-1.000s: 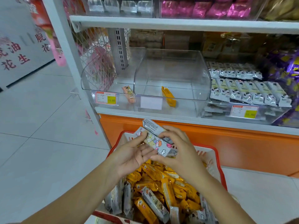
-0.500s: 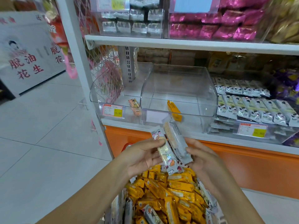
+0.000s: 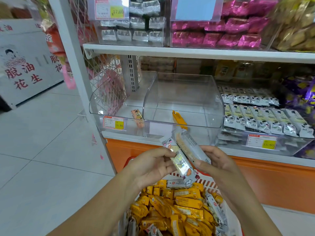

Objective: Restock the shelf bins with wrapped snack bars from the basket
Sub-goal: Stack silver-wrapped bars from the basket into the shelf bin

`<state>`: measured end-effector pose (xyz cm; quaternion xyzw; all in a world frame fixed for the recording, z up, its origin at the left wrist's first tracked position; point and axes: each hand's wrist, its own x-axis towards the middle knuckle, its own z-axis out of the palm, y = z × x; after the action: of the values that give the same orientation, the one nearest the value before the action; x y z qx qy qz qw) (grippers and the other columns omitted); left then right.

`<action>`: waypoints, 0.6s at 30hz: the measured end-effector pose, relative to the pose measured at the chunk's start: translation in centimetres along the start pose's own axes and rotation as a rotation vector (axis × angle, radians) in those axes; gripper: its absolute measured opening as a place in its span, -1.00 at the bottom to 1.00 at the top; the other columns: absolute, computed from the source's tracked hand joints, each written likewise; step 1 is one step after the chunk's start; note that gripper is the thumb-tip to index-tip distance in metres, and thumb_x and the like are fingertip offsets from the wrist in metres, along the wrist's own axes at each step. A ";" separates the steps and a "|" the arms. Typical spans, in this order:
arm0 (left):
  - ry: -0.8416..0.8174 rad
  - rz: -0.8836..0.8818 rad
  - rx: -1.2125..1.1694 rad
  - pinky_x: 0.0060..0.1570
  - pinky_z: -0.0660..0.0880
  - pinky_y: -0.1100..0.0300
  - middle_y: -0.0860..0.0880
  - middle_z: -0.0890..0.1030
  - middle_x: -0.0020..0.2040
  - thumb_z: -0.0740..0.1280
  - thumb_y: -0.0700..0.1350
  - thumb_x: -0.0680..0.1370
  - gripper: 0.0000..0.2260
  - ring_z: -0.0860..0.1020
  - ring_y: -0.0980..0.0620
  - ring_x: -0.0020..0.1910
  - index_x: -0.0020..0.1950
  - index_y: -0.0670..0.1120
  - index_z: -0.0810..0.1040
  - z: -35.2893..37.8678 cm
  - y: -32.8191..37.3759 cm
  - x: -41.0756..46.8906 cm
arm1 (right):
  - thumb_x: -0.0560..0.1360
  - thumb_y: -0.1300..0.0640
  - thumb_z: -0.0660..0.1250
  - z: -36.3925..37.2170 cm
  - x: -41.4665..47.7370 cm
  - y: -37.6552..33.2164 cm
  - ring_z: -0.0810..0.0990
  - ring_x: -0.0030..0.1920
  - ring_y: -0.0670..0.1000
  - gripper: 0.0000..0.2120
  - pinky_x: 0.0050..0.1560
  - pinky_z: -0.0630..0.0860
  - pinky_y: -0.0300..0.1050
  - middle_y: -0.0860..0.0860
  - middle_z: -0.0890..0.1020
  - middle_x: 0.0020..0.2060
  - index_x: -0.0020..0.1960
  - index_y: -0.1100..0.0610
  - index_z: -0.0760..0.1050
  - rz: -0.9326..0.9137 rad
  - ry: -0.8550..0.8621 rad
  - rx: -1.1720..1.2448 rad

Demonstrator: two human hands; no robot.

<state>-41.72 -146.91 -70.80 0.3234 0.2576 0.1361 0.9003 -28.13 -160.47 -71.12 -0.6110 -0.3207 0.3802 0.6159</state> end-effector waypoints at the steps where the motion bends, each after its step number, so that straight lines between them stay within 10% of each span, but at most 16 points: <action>1: -0.015 -0.005 -0.008 0.09 0.55 -0.02 -0.30 0.55 0.11 0.33 -0.38 0.34 -0.77 0.58 -0.19 0.01 -0.01 -0.32 0.56 0.3 0.1 -0.1 | 0.41 0.32 0.41 0.0 0.0 -0.1 0.66 -0.01 -0.09 -0.71 -0.12 0.57 -0.26 -0.07 0.69 -0.01 0.10 0.12 0.55 -0.020 0.007 0.001; 6: -0.062 0.017 0.055 0.05 0.59 0.03 -0.26 0.62 0.06 0.32 -0.36 0.44 -0.76 0.65 -0.13 -0.04 0.10 -0.29 0.56 1.1 0.3 -0.1 | 0.45 0.14 0.37 -0.1 0.0 -0.6 0.66 -0.02 0.07 -0.80 -0.01 0.58 -0.04 0.03 0.71 -0.04 0.07 0.11 0.56 -0.049 0.038 0.024; 11: -0.078 0.029 0.042 0.10 0.56 -0.04 -0.28 0.58 0.17 0.30 -0.32 0.43 -0.66 0.63 -0.16 0.05 0.20 -0.25 0.54 1.6 0.0 0.1 | 0.41 0.30 0.45 -0.3 -0.3 -1.0 0.64 -0.13 -0.17 -0.82 -0.18 0.51 -0.41 -0.13 0.69 -0.16 -0.04 0.09 0.57 -0.217 0.217 -0.100; 18: -0.080 0.068 0.120 0.14 0.53 0.00 -0.29 0.55 0.22 0.31 -0.25 0.45 -0.64 0.62 -0.13 0.08 0.23 -0.27 0.52 2.3 -0.3 0.3 | 0.40 0.27 0.47 -0.3 -0.7 -1.0 0.60 -0.01 -0.25 -0.72 -0.16 0.54 -0.34 -0.24 0.66 -0.06 -0.01 -0.06 0.57 -0.241 0.211 -0.201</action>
<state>-40.19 -148.18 -69.56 0.3905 0.2180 0.1379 0.8837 -28.20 -161.18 -70.09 -0.6633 -0.3615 0.2033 0.6230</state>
